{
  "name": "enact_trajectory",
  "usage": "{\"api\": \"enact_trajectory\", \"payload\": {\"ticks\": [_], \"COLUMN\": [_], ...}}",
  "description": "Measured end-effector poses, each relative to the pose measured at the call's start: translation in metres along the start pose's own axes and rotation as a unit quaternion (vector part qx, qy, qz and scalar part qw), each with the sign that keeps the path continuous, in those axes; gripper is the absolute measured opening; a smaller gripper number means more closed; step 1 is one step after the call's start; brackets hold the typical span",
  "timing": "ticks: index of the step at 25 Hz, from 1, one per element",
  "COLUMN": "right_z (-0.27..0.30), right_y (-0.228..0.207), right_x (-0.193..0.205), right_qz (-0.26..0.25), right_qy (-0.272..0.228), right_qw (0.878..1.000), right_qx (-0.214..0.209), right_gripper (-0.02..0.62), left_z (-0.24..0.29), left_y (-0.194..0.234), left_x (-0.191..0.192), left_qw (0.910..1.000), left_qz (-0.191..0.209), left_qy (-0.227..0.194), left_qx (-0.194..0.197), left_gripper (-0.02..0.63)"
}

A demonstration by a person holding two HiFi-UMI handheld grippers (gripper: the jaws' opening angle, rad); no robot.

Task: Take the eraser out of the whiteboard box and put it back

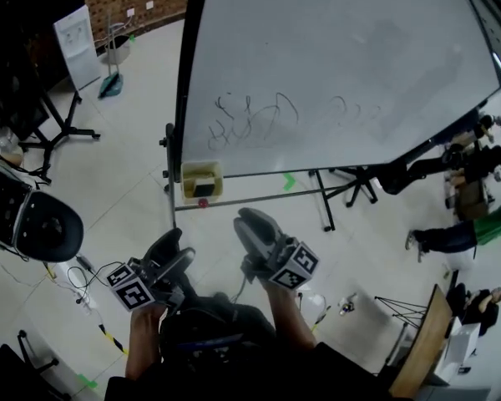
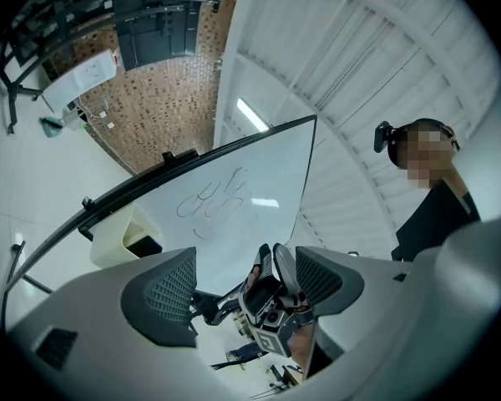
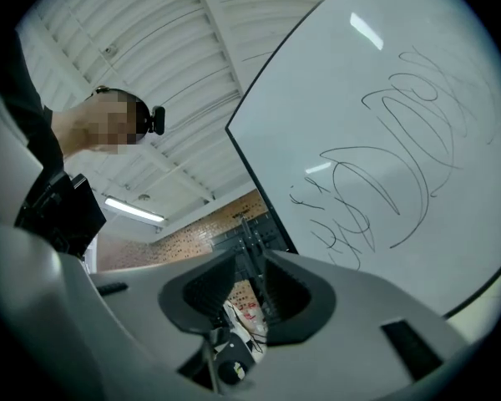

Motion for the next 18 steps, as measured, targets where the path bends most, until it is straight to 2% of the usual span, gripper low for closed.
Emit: {"api": "enact_trajectory", "payload": {"ticks": [11,18], "right_z": [-0.094,-0.137], "right_y": [0.034,0.054], "right_x": [-0.004,-0.007], "right_qz": [0.029,0.045], "right_qy": [-0.042,-0.064], "right_qw": [0.998,0.995], "right_qx": [-0.037,-0.064], "right_gripper": [0.118,0.118], "left_z": [0.020,0.015], "left_y": [-0.072,-0.109], "left_x": [0.086,0.120], "left_qw": [0.9997,0.9984], "left_qz": [0.015,0.039], "left_qy": [0.008,-0.001], "left_qx": [-0.018,-0.040], "left_gripper": [0.367,0.367]}}
Point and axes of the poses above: the fingertips, and each gripper's own axes: z forward along the fingers, y to its left, x out of its underside, the point moved 6 cm from there along -z, backward along the fingers, and after that the axes turned 8 degrees about y, right-handed, at the moved point
